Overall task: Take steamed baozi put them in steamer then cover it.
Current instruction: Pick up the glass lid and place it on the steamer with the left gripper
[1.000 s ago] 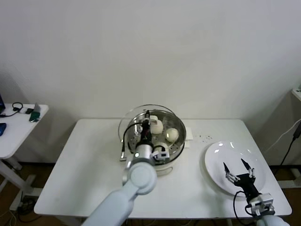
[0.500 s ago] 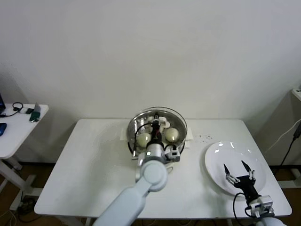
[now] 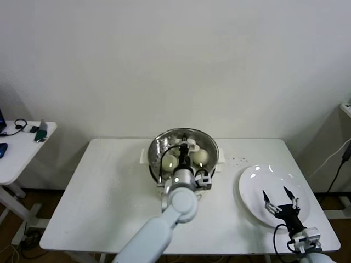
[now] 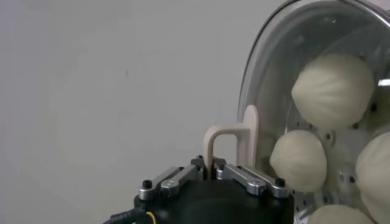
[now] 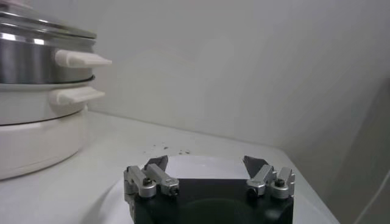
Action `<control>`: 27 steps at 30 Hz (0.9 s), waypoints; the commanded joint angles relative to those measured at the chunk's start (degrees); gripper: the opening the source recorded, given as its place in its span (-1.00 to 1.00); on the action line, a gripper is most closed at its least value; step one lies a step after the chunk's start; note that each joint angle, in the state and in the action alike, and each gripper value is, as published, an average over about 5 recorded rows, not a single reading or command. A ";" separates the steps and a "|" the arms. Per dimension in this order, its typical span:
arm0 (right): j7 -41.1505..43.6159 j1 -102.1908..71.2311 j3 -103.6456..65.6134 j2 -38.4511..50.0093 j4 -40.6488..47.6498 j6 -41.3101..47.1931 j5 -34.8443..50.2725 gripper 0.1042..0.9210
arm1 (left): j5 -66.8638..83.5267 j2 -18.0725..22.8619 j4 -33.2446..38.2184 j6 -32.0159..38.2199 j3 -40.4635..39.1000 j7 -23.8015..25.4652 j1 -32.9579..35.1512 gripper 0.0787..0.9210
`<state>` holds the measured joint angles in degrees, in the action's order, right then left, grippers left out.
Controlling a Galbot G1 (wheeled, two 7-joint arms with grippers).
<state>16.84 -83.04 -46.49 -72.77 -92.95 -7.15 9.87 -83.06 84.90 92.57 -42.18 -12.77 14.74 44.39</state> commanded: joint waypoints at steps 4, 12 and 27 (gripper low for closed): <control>0.20 -0.17 -0.44 0.04 0.29 -0.22 0.05 0.76 | 0.35 -0.64 -1.14 -2.47 0.30 -0.79 -0.25 -0.83; 0.44 -0.28 -0.62 -0.46 0.31 -0.43 0.00 0.76 | 0.62 0.09 -1.68 -2.47 0.56 -1.70 0.07 -0.83; 0.77 -0.34 -0.99 -0.74 0.38 -0.59 0.00 0.76 | 0.04 -0.20 -1.96 -2.34 0.24 -1.44 0.13 -0.83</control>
<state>17.57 -83.45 -47.44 -73.42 -92.54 -7.74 9.86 -82.49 84.60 90.72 -42.19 -12.40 12.78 44.48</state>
